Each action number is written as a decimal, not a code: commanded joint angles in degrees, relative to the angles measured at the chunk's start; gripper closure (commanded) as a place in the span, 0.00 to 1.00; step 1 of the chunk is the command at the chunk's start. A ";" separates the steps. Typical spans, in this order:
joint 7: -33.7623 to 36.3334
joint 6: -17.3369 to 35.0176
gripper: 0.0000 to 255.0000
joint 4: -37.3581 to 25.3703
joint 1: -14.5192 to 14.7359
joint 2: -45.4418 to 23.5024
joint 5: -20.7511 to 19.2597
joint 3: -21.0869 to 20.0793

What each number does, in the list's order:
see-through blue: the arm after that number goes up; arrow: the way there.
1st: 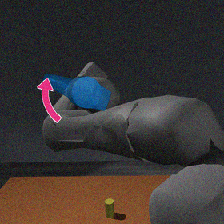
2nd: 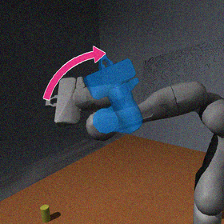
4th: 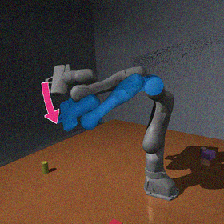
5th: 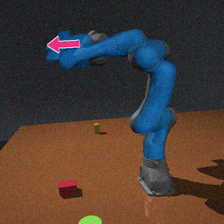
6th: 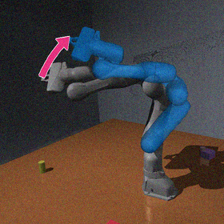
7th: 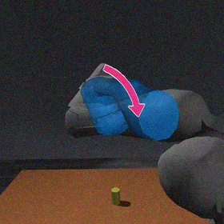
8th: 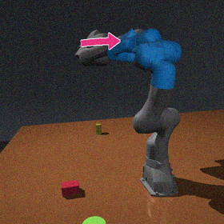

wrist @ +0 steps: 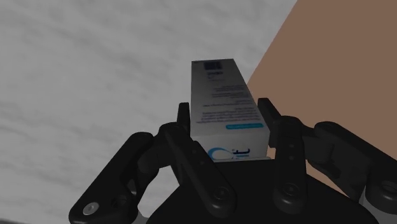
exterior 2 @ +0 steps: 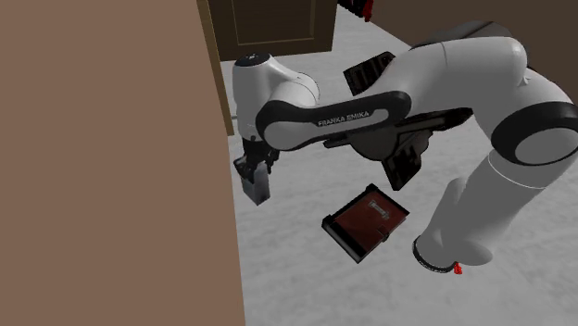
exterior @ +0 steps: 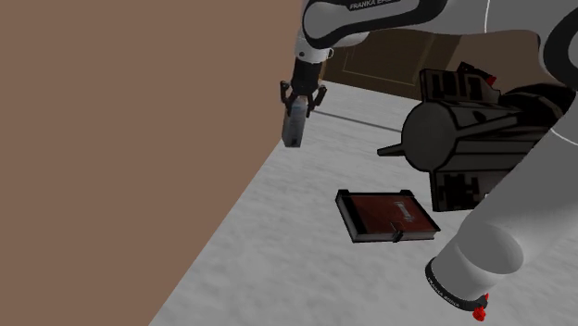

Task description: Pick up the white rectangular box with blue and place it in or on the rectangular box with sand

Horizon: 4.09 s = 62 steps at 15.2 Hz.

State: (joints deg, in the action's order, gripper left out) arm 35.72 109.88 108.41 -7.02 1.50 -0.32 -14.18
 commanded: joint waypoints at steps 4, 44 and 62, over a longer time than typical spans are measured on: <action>-2.73 0.55 1.00 11.76 -0.37 11.64 2.82 1.19; -13.48 -16.36 1.00 58.27 0.37 74.81 2.24 12.26; -13.45 -13.51 0.00 62.42 0.51 76.11 2.40 12.10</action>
State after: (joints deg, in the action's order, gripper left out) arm 22.27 96.43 170.79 -6.51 77.51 2.08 -2.09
